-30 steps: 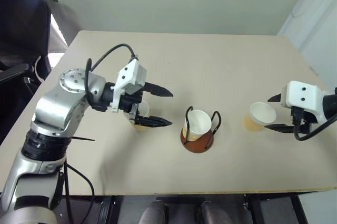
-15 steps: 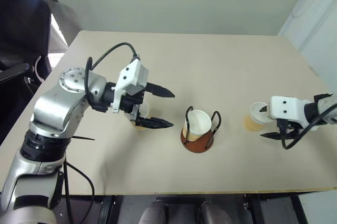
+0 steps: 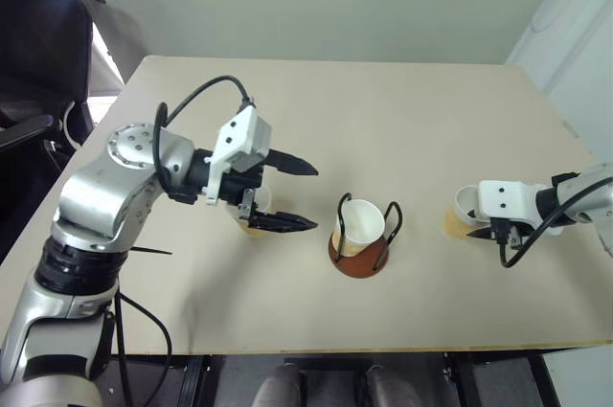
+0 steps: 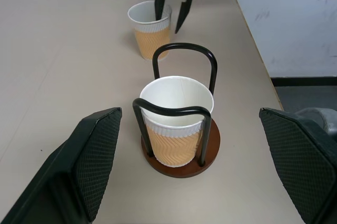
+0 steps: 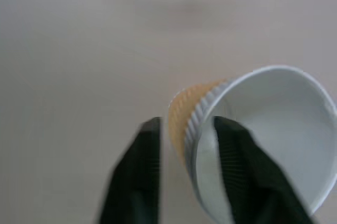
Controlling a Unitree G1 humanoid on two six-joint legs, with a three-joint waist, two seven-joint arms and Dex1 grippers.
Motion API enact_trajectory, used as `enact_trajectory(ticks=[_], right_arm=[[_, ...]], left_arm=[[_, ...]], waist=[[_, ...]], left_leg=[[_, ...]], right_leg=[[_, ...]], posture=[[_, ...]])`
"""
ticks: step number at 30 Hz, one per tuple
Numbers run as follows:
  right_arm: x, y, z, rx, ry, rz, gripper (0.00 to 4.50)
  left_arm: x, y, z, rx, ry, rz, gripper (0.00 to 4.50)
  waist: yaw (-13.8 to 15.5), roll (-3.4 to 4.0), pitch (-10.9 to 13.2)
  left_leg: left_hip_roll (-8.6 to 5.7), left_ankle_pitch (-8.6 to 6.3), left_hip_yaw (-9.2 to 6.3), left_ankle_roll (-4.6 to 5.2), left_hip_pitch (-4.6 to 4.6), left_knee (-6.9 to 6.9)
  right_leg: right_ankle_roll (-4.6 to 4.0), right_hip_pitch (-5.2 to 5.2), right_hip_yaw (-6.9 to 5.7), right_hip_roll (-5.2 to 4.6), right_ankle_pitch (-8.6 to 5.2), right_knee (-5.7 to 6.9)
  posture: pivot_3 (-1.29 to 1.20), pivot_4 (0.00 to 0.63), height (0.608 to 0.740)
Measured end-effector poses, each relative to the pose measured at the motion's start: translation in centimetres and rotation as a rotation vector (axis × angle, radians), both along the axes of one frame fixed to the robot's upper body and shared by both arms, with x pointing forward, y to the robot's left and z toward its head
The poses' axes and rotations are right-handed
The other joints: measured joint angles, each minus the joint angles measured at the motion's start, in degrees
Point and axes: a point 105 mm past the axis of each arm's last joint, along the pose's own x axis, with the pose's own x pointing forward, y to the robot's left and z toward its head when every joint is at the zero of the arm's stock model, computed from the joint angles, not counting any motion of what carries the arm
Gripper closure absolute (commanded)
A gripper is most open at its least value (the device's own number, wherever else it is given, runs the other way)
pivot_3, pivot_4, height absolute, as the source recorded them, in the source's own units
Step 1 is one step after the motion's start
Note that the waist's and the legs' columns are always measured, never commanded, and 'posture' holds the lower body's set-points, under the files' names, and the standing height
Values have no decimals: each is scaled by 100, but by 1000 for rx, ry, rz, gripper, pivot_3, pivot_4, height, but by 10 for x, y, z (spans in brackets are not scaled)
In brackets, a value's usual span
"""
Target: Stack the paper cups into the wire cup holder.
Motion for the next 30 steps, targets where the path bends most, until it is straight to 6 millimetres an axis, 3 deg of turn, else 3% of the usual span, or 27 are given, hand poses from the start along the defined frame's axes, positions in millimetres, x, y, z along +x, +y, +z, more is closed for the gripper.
enact_trajectory(ticks=[2,6,15,17,18,20,22,30], right_arm=[[-1,3,1,0,2,10,4461],[-3,10,6,12,-9,23,4461],[-6,30,48,57,-120,78,4461],[-7,41,67,86,-162,103,4461],[-10,54,87,122,-197,138,4461],[-23,77,122,155,-294,235,4461],[-36,91,140,161,-348,296,4461],[-52,122,128,170,-267,410,4461]], left_arm=[[0,0,0,0,0,1,0],[0,0,0,-1,-1,2,0],[0,3,-2,-3,2,8,0],[1,4,-3,-4,4,12,0],[2,5,-2,-4,2,14,0],[2,4,-2,-6,-1,9,0],[3,6,-3,-8,3,14,0],[9,8,-2,1,1,10,0]], waist=[[-2,0,0],[-3,0,0],[-5,0,0],[-18,3,1],[-27,5,3],[-42,7,2],[-46,-8,-6],[-26,-7,-5]], left_leg=[[0,0,0,0,0,0],[0,0,0,0,0,0],[-1,0,1,-1,0,-1],[0,2,1,-3,0,-5],[0,2,1,-3,0,-5],[1,4,0,-5,-2,-14],[9,2,-9,-4,-2,-12],[4,0,-9,0,-4,-5]], right_leg=[[0,0,0,0,0,0],[0,0,0,0,0,0],[0,0,1,0,0,-2],[0,-4,2,0,0,0],[-1,-6,1,1,-1,2],[-4,-11,1,5,-3,0],[-10,-4,-5,10,-6,-10],[-8,-4,-4,5,-5,-10]], posture=[[0,150,740],[0,150,740],[0,150,740],[0,150,740],[0,150,740],[0,150,740],[0,150,740],[0,150,740]])
